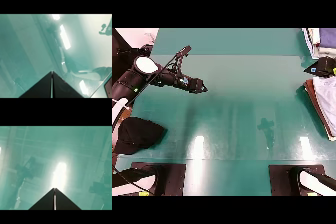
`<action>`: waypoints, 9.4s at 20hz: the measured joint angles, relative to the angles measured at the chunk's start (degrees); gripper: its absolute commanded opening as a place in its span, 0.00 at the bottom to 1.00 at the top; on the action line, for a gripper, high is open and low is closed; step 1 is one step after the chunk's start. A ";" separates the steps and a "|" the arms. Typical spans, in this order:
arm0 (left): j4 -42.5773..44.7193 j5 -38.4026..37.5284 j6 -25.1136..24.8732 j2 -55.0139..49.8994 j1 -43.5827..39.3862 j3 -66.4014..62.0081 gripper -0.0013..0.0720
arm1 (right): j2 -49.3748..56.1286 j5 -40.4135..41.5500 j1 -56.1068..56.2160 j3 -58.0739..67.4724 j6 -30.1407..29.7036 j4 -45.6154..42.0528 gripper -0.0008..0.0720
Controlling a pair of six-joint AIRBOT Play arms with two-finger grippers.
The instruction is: Fold the shirts.
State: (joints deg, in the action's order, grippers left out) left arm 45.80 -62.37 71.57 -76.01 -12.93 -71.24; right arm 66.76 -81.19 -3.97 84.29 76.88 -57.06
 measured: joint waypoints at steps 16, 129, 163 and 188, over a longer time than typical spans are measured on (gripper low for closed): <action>-1.60 1.33 0.37 0.00 0.20 -0.39 0.05 | 0.00 -3.26 0.00 0.00 0.00 0.09 0.04; 16.76 -9.92 1.46 -7.96 4.46 -25.64 0.05 | 30.51 20.94 31.80 -14.16 -5.73 20.94 0.51; 29.00 1.31 1.97 22.58 4.46 -36.85 0.05 | -7.13 7.26 2.99 28.81 4.24 -14.71 0.03; 40.92 5.53 9.68 -7.56 4.52 -29.38 0.05 | 25.38 15.93 12.70 28.92 6.12 -15.15 0.03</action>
State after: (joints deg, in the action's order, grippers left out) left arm 86.72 -56.84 81.25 -83.57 -8.40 -100.62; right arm 92.14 -65.25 8.73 113.21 83.00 -72.20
